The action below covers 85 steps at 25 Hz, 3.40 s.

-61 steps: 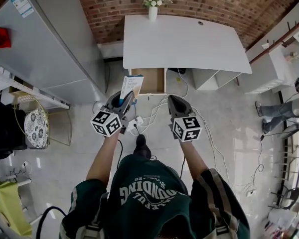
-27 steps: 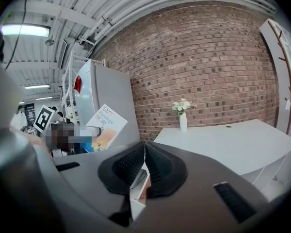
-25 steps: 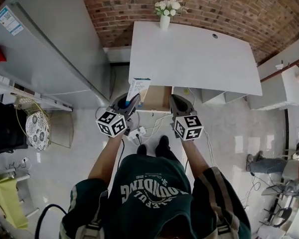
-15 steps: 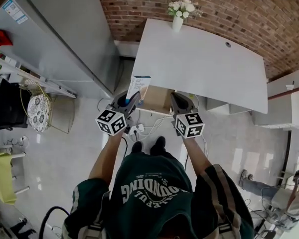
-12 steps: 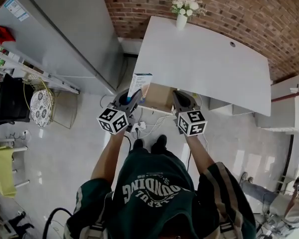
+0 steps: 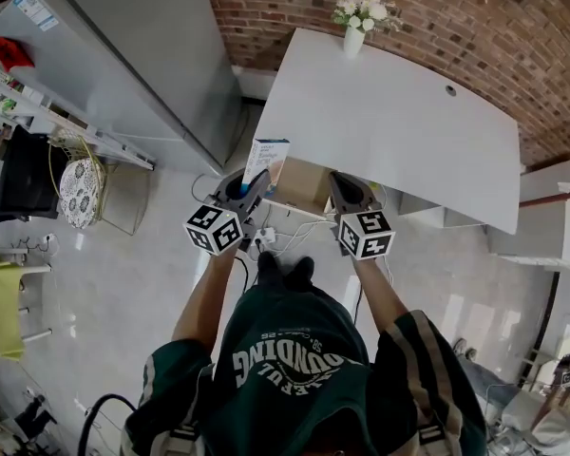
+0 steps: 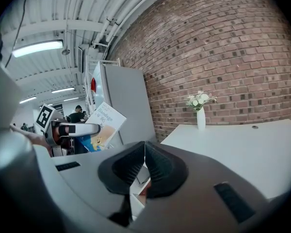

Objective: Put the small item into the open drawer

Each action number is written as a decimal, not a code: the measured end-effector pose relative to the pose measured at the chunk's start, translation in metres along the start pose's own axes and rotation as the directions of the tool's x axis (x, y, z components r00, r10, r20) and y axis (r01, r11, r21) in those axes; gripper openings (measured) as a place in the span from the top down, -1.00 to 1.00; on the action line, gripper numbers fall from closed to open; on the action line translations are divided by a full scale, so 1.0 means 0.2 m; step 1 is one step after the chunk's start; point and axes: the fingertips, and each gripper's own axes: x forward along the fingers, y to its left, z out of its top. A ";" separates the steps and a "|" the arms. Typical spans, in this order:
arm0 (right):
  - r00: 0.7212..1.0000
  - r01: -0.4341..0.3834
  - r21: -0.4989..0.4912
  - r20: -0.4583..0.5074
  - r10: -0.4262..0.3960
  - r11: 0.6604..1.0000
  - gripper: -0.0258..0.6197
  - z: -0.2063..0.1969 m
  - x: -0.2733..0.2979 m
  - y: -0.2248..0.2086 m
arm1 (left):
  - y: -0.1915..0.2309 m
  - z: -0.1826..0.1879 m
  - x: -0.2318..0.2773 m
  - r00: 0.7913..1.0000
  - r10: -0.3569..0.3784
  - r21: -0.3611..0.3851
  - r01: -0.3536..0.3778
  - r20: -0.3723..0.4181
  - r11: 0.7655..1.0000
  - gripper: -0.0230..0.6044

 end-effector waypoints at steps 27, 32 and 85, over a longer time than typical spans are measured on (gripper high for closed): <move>0.991 0.059 0.037 -0.126 -0.054 0.998 0.84 -0.39 0.13 -0.11 | 0.14 -0.63 0.13 0.965 -0.073 -0.068 0.057 -0.252 0.996 0.65; 0.989 0.065 0.057 -0.139 -0.057 0.996 0.84 -0.51 0.15 -0.12 | 0.17 -0.81 0.18 0.941 -0.109 -0.049 0.099 -0.321 0.994 0.65; 0.949 0.148 0.174 -0.301 -0.091 0.973 0.84 -1.32 0.26 -0.20 | 0.83 -1.85 0.98 0.862 0.167 -0.030 -0.207 -0.479 0.978 0.65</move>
